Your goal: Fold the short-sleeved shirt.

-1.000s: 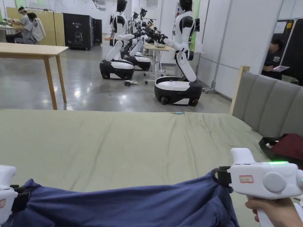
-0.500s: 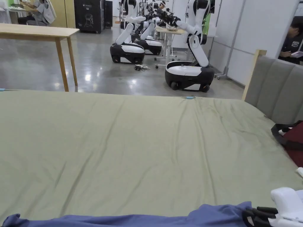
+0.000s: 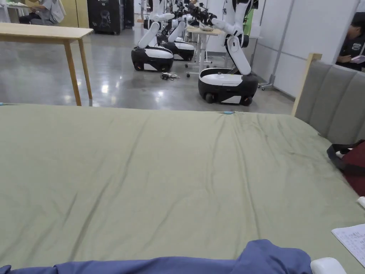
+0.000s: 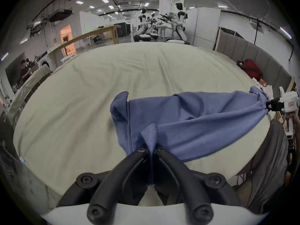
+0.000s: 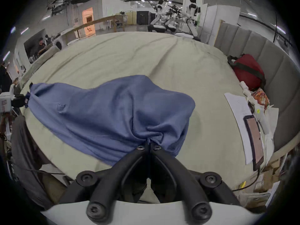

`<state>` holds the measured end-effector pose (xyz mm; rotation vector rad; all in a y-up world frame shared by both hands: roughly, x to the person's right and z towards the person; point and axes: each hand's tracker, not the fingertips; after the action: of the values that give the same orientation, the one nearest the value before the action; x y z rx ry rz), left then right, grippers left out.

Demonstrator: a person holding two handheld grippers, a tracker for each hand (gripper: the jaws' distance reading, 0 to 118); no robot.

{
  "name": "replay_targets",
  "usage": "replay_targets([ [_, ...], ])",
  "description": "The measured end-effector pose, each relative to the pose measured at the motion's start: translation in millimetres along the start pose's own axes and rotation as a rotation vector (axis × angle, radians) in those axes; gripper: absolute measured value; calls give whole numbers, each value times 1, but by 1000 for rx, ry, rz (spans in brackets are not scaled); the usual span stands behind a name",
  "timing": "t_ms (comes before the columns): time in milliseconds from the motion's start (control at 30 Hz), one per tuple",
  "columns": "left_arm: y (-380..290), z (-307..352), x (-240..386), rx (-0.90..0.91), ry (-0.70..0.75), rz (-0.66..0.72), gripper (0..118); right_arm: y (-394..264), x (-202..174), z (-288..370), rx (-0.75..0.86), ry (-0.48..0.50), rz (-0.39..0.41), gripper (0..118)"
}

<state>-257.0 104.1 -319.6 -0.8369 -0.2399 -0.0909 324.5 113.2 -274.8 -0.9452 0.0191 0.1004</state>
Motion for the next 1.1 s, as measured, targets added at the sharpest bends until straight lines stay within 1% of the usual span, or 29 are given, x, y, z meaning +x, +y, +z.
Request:
replay_targets([
  [33,-1,-1,1,6,5,-7,2,1,-2,-1,-1,-10,8,3],
  [100,-2,-1,0,18,7,-4,8,2,-2,0,-2,-18,23,5],
  [133,-6,-2,-3,27,8,3,17,1,-2,1,3,-19,23,15],
  [167,-7,-2,-5,35,6,8,52,0,-2,3,19,-18,24,44],
  [200,-7,1,-6,46,16,10,65,-2,-1,7,44,-24,27,63],
  [267,-7,5,-9,53,96,29,92,-6,-1,16,72,-121,30,87],
  [300,-9,9,-13,61,76,39,118,-8,3,24,72,-94,19,113],
  [333,-15,17,-16,119,40,81,115,-10,7,39,113,-50,-16,118],
  [367,-15,23,-20,144,14,101,115,-12,9,53,153,-10,-56,117],
  [400,-14,37,-27,158,-4,153,116,-13,10,68,179,0,-102,117],
  [467,-18,54,-34,173,-16,215,116,-18,9,104,285,-9,-139,117],
  [533,-15,81,-29,228,-21,244,116,-22,1,136,364,27,-163,116],
  [567,-16,90,-27,237,-40,249,113,-25,-4,147,405,63,-167,111],
  [600,-19,100,-24,254,-53,256,104,-28,-10,158,448,98,-173,101],
  [633,-23,108,-22,289,-67,264,83,-31,-16,165,471,131,-176,79],
  [667,-24,111,-23,324,-80,274,39,-32,-21,169,493,133,-172,35],
  [700,-26,115,-22,353,-79,282,4,-33,-27,171,503,108,-169,9],
  [733,-28,118,-19,365,-49,269,1,-33,-33,172,532,64,-164,7],
  [767,-30,123,-17,382,-34,229,0,-34,-37,173,545,36,-152,3],
  [800,-31,123,-17,383,-34,216,0,-33,-40,173,547,41,-152,0],
  [833,-31,124,-17,371,-30,212,0,-32,-41,174,541,55,-156,0],
  [900,-29,127,-19,368,-37,215,0,-31,-37,174,570,71,-194,0],
  [933,-32,126,-24,374,-55,219,0,-31,-38,174,571,94,-189,0],
  [967,-30,124,-29,379,-88,226,0,-30,-40,176,570,98,-185,0],
  [1033,-23,114,-46,380,-92,258,0,-28,-44,177,570,102,-174,0],
  [1067,-19,106,-50,356,-146,284,8,-27,-44,176,565,116,-167,0],
  [1100,-15,96,-62,321,-197,315,26,-27,-44,176,559,132,-167,0],
])
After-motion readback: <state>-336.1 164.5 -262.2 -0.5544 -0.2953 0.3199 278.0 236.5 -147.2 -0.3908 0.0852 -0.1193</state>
